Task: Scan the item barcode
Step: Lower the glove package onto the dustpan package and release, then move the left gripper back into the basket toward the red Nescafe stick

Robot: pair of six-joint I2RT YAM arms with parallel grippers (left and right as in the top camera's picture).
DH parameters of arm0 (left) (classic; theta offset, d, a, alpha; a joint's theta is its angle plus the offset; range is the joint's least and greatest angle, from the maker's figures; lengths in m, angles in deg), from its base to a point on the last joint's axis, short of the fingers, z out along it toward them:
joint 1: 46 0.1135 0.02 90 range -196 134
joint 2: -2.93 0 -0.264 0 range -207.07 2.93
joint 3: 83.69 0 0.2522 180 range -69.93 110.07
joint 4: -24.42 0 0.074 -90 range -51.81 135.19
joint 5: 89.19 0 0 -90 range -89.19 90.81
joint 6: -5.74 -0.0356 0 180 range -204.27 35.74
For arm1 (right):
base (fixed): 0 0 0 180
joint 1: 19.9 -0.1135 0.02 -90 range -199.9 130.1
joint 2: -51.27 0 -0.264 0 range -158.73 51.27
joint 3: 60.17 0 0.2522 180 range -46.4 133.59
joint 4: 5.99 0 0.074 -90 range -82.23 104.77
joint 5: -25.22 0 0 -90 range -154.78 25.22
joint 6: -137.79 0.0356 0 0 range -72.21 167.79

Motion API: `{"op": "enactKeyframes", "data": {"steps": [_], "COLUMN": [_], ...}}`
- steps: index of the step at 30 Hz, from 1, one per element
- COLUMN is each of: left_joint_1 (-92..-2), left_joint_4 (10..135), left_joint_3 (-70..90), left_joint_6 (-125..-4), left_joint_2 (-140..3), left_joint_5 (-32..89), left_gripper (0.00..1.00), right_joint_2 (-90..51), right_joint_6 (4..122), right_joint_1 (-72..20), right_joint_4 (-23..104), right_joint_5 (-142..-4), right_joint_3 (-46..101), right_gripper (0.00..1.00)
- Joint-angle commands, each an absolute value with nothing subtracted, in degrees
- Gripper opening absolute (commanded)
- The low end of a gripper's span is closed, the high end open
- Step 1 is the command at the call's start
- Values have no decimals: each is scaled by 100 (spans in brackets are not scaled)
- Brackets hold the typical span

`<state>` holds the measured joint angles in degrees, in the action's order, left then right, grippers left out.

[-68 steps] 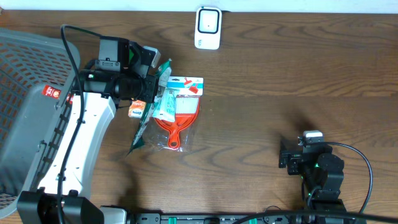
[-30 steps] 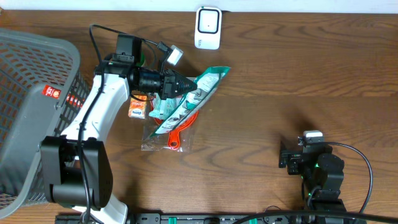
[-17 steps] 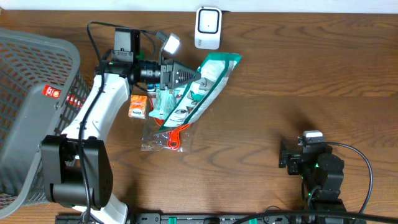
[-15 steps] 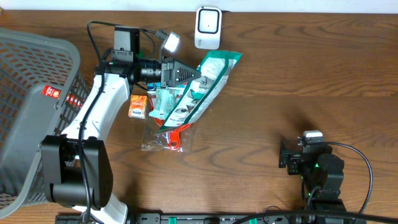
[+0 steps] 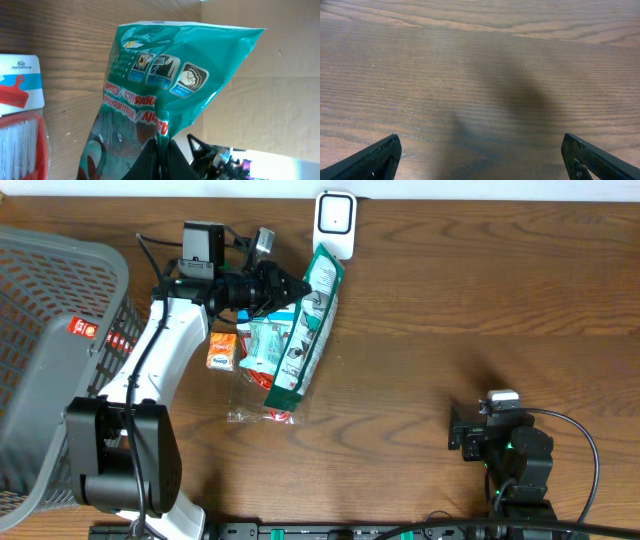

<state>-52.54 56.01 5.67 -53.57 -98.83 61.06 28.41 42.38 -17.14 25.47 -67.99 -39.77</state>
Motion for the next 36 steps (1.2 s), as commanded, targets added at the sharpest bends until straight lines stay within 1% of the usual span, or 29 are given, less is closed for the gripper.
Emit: {"op": "enactKeyframes", "data": {"steps": [1,4,8,11,14,19,22,25,28,31,33,34,35,36], "left_joint_1": [-5265,-5239,-5160,-5097,-5036,-4992,-4994,-4992,-4992,-4992,-4992,-4994,-4994,-4994], "left_joint_4": [5559,5568,5592,5859,6263,6873,7199,7387,7419,7419,7415,7415,7417,7424], "left_joint_3": [593,593,593,593,593,593,593,593,593,593,593,593,593,593], "left_joint_6": [-5280,-5877,-6366,-6895,-6972,-7228,-7223,-7223,-7225,-7223,-7223,-7223,-7223,-7225], "left_joint_2": [-9855,-9857,-9857,-9857,-9861,-9865,-9868,-9868,-9868,-9868,-9868,-9868,-9868,-9865], "left_joint_5": [6005,5940,5682,4921,4075,3354,2462,1813,1555,1321,1317,1317,1317,1317], "left_gripper": [8,8,8,8,8,8,8,8,8,31,39,52,59,60], "right_joint_2": [2848,2848,2848,2848,2848,2848,2848,2848,2848,2848,2848,2848,2848,2848], "right_joint_6": [4303,4303,4303,4303,4303,4303,4303,4305,4305,4305,4303,4303,4303,4303], "right_joint_1": [-1698,-1698,-1698,-1698,-1698,-1698,-1698,-1698,-1698,-1698,-1698,-1698,-1698,-1698], "right_joint_4": [2533,2533,2531,2531,2531,2531,2533,2533,2533,2536,2538,2538,2538,2536], "right_joint_5": [-6825,-6825,-6825,-6825,-6825,-6825,-6825,-6825,-6825,-6825,-6825,-6825,-6825,-6825], "right_joint_3": [-3986,-3984,-3984,-3986,-3984,-3984,-3986,-3984,-3984,-3986,-3984,-3986,-3986,-3986], "right_gripper": [99,99,99,99,99,99,99,99,99,99,99,99,99,99]}}
